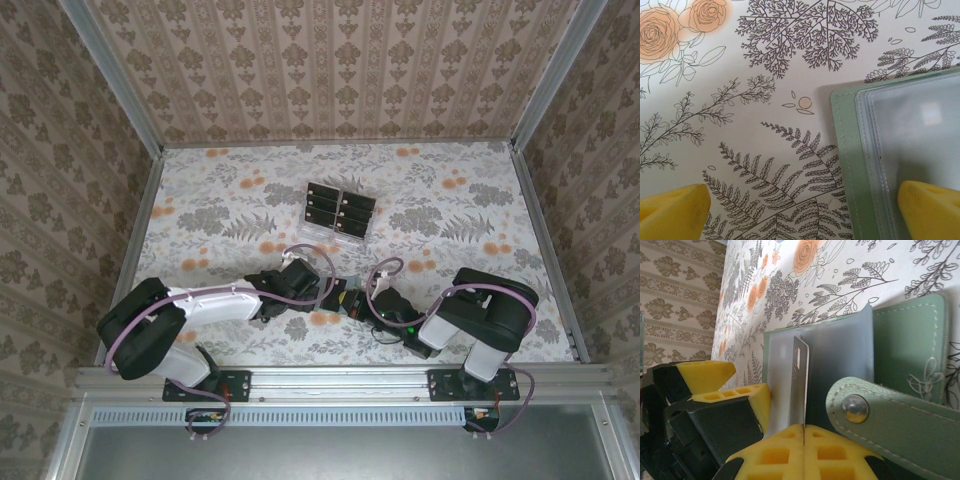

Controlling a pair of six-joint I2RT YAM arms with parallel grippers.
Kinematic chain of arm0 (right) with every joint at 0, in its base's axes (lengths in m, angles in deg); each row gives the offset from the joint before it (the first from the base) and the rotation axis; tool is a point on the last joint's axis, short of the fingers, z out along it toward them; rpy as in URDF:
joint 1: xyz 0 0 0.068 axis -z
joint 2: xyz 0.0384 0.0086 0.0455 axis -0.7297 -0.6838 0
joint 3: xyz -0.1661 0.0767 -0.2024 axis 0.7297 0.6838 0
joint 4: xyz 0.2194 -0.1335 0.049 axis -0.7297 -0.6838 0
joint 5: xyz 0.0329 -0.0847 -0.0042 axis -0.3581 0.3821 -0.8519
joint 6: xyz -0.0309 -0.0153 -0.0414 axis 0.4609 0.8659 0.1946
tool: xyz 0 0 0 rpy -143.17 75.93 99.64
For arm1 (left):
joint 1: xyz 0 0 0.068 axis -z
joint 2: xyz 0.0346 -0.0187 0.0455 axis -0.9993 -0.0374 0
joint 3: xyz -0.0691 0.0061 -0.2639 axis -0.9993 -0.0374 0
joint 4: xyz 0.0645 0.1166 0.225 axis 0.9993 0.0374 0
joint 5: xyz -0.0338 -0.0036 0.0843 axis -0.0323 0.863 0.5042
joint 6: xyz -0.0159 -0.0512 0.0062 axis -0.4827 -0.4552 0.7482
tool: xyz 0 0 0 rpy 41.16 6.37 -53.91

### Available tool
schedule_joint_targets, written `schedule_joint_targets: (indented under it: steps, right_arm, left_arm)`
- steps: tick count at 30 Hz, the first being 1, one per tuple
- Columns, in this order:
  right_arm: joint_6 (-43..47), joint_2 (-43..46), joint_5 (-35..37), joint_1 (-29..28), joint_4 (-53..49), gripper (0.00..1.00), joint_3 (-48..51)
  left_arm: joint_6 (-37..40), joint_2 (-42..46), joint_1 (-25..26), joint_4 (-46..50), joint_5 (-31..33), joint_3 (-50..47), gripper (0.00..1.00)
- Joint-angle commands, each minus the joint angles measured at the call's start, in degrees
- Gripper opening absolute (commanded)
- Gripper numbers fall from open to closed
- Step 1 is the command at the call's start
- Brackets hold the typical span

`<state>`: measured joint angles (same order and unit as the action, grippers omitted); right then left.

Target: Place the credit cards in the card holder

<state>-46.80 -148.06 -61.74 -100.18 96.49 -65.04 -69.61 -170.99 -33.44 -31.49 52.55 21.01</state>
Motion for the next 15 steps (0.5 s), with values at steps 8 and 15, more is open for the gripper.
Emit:
schedule_joint_targets:
  steps: [8,15]
  right_arm:
    - [-3.59,-2.14,1.90,-1.36,-0.15,0.00,0.67]
    - [-5.03,-3.87,1.74,-1.80,1.14,0.00,0.36]
  left_arm:
    - [-0.45,0.17,0.36,2.92,0.98,-1.59,1.00]
    - [-0.37,0.25,0.43,2.89,1.03,-1.50,1.00]
